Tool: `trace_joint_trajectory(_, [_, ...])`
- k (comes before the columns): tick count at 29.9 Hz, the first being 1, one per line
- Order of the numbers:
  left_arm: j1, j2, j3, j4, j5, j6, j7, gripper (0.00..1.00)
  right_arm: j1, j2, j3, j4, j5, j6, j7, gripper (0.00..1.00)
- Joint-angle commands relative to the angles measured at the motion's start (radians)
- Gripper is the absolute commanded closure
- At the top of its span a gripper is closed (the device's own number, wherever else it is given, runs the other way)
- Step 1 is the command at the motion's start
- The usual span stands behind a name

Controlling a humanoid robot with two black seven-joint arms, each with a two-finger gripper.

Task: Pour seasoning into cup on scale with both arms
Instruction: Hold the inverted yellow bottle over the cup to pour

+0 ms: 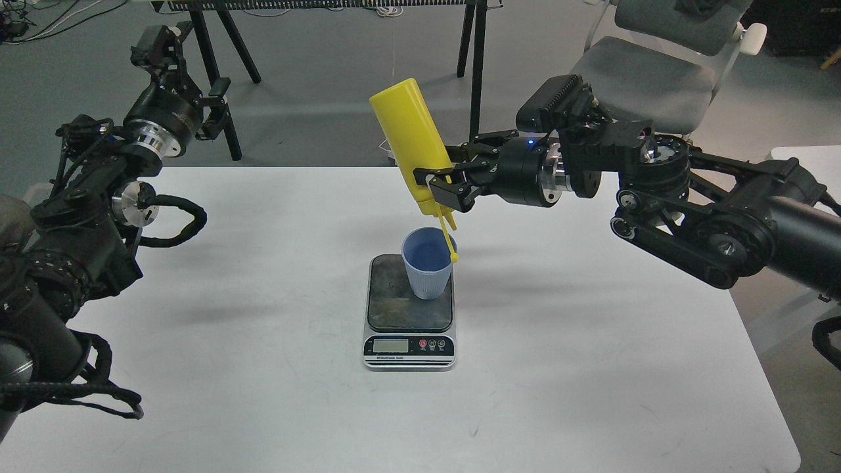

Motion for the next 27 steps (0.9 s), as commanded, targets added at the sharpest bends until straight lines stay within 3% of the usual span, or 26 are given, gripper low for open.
trace_joint_trajectory(1, [0.002,-0.002,0.0,0.0,0.0,0.0,0.0,0.01,-0.001,0.017,0.0,-0.007,-0.027,-0.016,0.0,0.48])
trace_joint_trajectory(27, [0.0,-0.002,0.003,0.0,0.0,0.0,0.0,0.01,-0.023,0.048,-0.012,-0.034,-0.103,-0.094,0.0,0.48])
